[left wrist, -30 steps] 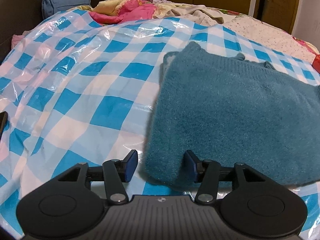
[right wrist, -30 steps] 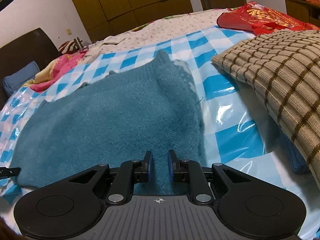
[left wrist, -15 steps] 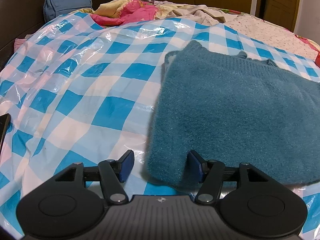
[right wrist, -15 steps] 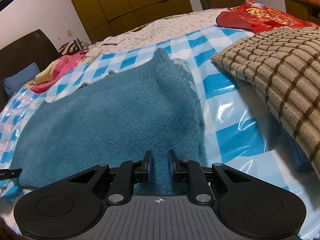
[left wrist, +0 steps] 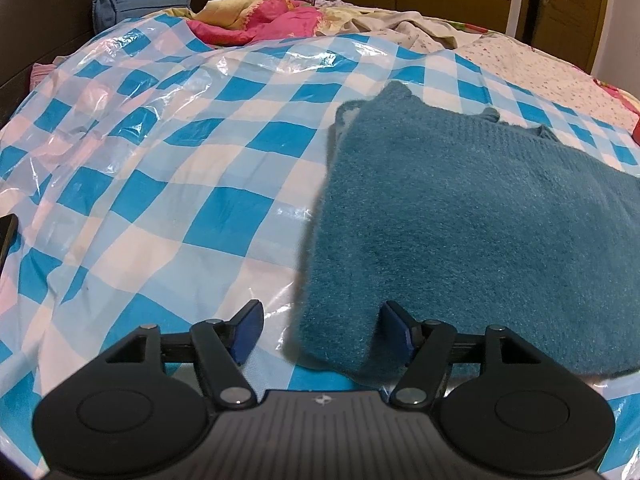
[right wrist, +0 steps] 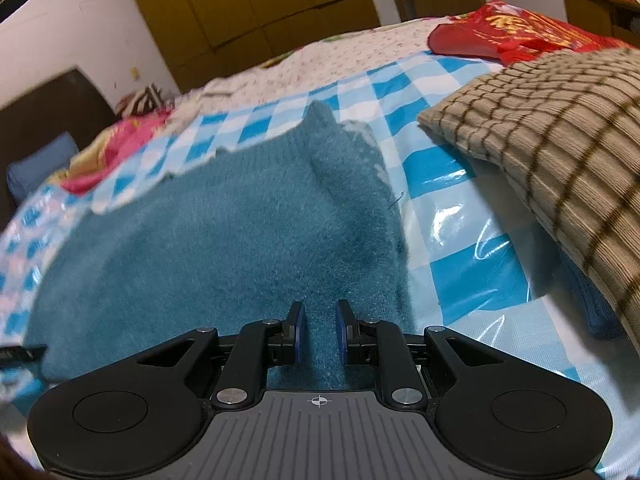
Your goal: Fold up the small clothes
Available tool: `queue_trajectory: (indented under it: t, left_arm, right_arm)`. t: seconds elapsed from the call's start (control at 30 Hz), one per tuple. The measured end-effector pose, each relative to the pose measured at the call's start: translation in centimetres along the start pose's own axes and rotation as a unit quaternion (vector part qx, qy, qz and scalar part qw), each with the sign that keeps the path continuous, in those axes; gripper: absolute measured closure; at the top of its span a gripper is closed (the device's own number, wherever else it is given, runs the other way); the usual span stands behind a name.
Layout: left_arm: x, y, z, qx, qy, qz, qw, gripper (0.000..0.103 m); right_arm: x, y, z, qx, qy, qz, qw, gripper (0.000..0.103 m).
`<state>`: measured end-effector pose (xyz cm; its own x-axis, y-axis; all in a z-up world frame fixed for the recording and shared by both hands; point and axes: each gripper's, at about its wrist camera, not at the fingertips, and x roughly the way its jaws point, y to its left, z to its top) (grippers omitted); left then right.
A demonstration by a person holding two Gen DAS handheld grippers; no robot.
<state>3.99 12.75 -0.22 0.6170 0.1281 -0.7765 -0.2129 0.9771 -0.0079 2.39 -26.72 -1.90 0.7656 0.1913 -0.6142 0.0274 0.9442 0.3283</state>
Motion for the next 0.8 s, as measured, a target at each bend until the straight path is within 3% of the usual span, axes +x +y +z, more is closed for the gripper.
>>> queue_trajectory:
  t: [0.33,0.37,0.4,0.43,0.63,0.8]
  left_arm:
    - [0.1,0.2,0.0,-0.006,0.001,-0.005,1.0,0.027]
    - [0.1,0.2,0.0,-0.007,0.001,-0.005,1.0,0.027]
    - [0.1,0.2,0.1,-0.007,0.001,-0.005,1.0,0.027]
    - [0.1,0.1,0.1,-0.007,0.001,-0.005,1.0,0.027]
    - [-0.1,0.1,-0.1,-0.006,-0.008,-0.004,0.9999,0.027]
    - [-1.6,0.1,-0.2,-0.007,-0.052,-0.019,0.9985,0.027]
  right_arm:
    - [-2.8,-3.2,0.5,0.109,-0.056,0.003,0.993,0.084]
    - [-2.9,-3.4,0.7,0.113,-0.062,-0.003,0.992,0.08]
    - [-2.9,-3.6,0.8,0.117,-0.064,-0.008,0.991,0.067]
    - [-2.5,-3.9,1.0,0.124,-0.059,-0.007,0.991,0.059]
    - [0.5,-4.8,2.2,0.148,-0.013,0.023,0.989,0.059]
    - [2.7,-5.8,2.9,0.175,0.016,0.053,0.983,0.059]
